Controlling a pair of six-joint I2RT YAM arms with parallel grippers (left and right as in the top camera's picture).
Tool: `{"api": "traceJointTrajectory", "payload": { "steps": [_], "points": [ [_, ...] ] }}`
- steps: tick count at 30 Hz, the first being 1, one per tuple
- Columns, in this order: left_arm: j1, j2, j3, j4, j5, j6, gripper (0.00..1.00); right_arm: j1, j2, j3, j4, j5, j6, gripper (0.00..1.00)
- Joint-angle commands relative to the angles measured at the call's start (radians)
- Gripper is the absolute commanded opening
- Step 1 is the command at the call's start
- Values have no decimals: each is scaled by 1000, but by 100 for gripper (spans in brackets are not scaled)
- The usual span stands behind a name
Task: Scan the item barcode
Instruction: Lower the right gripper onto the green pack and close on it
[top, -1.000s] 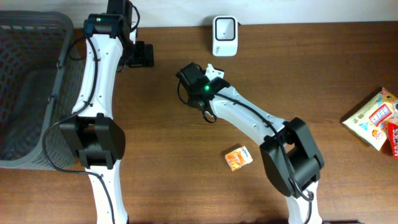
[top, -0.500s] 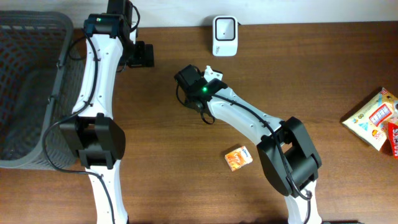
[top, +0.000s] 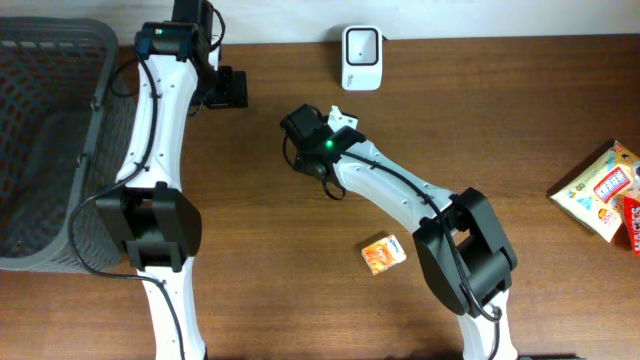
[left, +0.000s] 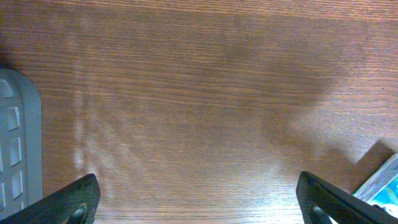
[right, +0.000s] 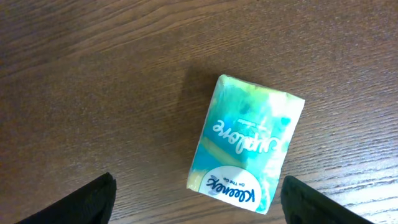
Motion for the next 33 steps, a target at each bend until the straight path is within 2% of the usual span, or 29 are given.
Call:
{"api": "traceJointTrajectory", "payload": {
  "steps": [1,5,7,11,19,33],
  "points": [
    [2,-8,-2,1,0,-6,99,8,12,0,-5,5,-18,80],
    [2,-8,-2,1,-1,-6,99,8,12,0,3,5,-17,72],
    [2,-8,-2,1,0,-6,99,8,12,0,29,6,-17,60],
    [2,-8,-2,1,-1,-6,99,8,16,0,61,35,-16,49],
    [2,-8,-2,1,0,-6,99,6,74,0,99,115,-12,49],
    [2,-8,-2,1,0,-6,99,5,114,0,100,143,-12,47]
  ]
}}
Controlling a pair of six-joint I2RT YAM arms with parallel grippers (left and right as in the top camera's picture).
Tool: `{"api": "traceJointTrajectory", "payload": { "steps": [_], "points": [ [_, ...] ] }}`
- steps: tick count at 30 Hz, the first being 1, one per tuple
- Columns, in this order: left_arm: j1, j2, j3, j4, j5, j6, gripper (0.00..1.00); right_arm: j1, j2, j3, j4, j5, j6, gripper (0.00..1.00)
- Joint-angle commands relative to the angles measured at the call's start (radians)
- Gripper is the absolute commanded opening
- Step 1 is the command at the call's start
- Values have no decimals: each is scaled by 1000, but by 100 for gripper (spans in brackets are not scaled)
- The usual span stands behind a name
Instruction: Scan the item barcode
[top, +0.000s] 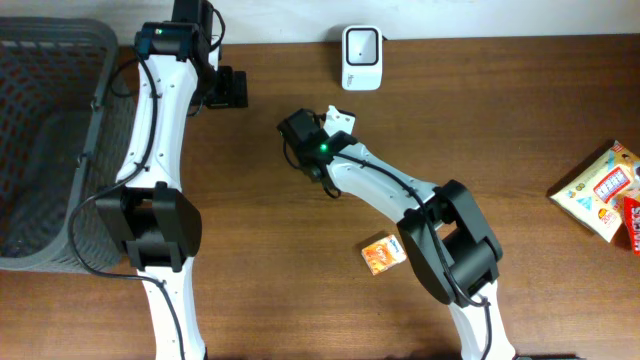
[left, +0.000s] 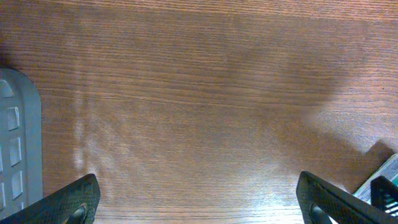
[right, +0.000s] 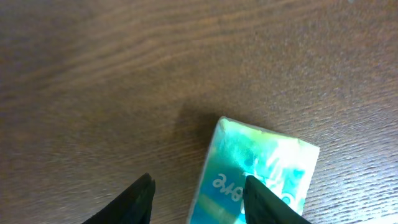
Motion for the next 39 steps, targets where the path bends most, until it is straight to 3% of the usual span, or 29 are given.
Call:
{"api": "traceJointTrajectory", "payload": {
  "steps": [1,4,9,30,36,39],
  "points": [
    [2,-8,-2,1,0,-6,99,5,31,0,-10,27,9,46],
    [2,-8,-2,1,0,-6,99,5,35,0,-12,26,9,43],
    [2,-8,-2,2,0,-6,99,5,37,0,-26,28,9,31],
    [2,-8,-2,1,0,-6,99,5,63,2,-67,39,8,35],
    [2,-8,-2,1,0,-6,99,5,62,35,-116,57,8,22],
    [2,-8,-2,1,0,-6,99,5,61,61,-151,56,8,7]
  ]
}}
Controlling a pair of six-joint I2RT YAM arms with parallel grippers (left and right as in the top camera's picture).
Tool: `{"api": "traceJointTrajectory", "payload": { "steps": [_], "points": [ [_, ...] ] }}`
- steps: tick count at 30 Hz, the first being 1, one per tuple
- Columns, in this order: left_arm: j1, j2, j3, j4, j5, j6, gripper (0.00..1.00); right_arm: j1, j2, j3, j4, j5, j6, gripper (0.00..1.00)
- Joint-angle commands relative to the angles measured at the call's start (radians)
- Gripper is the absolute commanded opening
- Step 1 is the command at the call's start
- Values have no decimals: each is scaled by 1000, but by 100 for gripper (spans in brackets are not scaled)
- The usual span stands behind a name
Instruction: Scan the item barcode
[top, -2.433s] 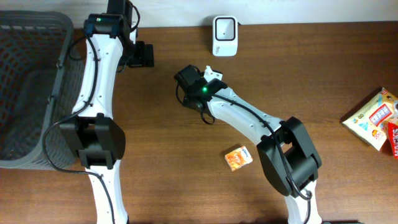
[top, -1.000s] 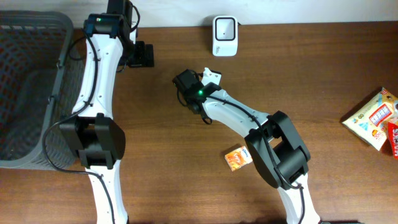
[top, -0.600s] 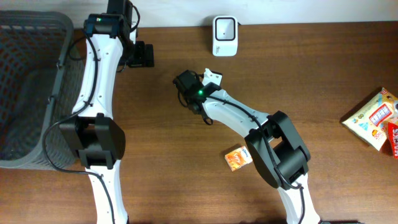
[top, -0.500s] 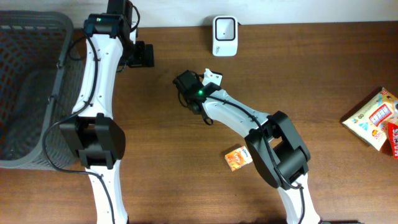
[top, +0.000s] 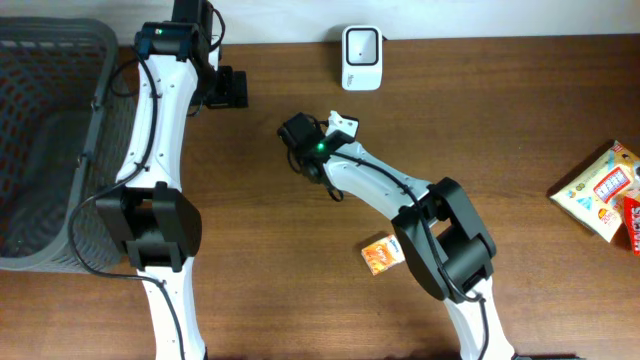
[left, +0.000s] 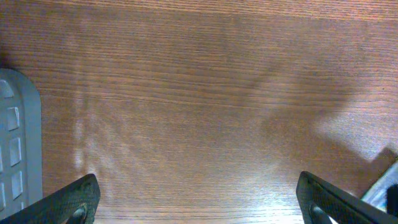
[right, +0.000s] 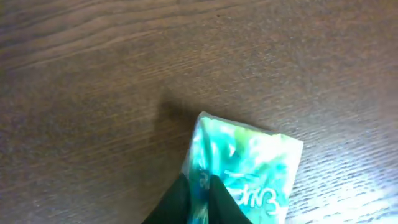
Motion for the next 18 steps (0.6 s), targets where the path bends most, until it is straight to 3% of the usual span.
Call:
{"api": "traceJointTrajectory", "payload": {
  "steps": [1,13,15,18],
  "points": [
    [2,-8,-2,2,0,-6,99,5,28,40,-50,4,6,4],
    [2,-8,-2,2,0,-6,99,4,28,143,-197,-7,7,4],
    [2,-8,-2,2,0,-6,99,5,32,140,-194,-19,7,34],
    [2,-8,-2,2,0,-6,99,5,42,133,-191,-28,7,37]
  ]
}}
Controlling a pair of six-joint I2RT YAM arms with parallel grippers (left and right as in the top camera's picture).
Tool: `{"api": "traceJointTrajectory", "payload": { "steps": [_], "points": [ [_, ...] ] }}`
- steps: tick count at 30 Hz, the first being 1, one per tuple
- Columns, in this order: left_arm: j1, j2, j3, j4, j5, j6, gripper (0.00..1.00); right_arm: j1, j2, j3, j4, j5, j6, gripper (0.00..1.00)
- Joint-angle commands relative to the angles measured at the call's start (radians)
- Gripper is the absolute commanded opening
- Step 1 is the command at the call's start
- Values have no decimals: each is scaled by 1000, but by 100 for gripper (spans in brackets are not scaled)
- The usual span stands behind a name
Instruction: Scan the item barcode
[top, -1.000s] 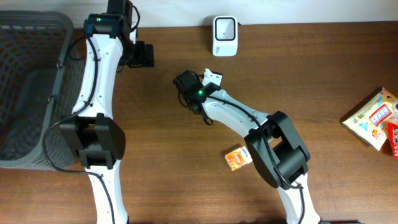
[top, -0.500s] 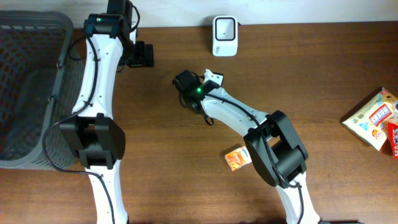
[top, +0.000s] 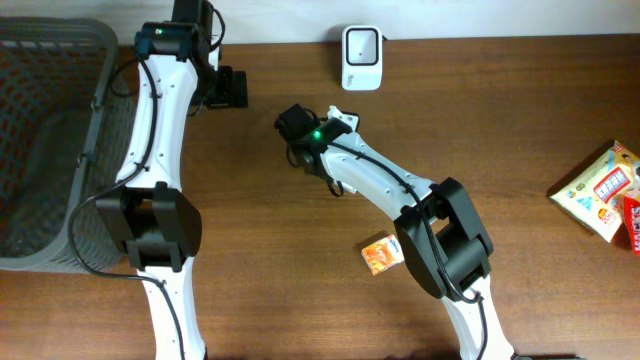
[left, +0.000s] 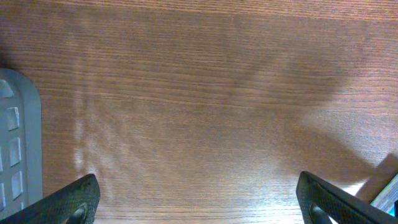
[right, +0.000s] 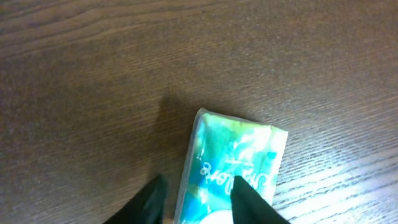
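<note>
A teal and green tissue pack (right: 233, 162) lies on the wooden table in the right wrist view; only a pale corner of it (top: 341, 118) shows overhead. My right gripper (right: 200, 202) is low over it, its fingers partly apart. One finger (right: 152, 199) stands beside the pack's left edge and the other is over its face. The white barcode scanner (top: 361, 45) stands at the table's far edge, beyond the pack. My left gripper (left: 199, 214) hangs open over bare wood at the far left. The pack's corner (left: 388, 200) shows at that view's lower right.
A grey mesh basket (top: 40, 150) fills the left end of the table. A small orange box (top: 383, 253) lies near the right arm's base. Snack packets (top: 600, 190) lie at the right edge.
The right gripper's fingers were together at the pack's left edge and now stand apart, one beside the edge and one over the face. The wrist has shifted slightly toward the far left. The left arm is unchanged.
The right gripper hung wide open above the tissue pack. Then it was lower with its fingers narrowed near the pack's left side. Then the fingers were together at that edge. Now they are apart again, with the pack on the table. The left arm stayed still.
</note>
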Motion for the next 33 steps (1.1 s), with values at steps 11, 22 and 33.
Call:
{"api": "traceJointTrajectory", "payload": {
  "steps": [11,22,33],
  "points": [
    [2,-8,-2,1,0,-6,99,5,38,-50,39,-10,17,37],
    [2,-8,-2,1,0,-6,99,-13,70,-53,10,13,17,31],
    [-2,-8,-2,1,0,-6,99,-22,71,-91,28,12,17,21]
  ]
}}
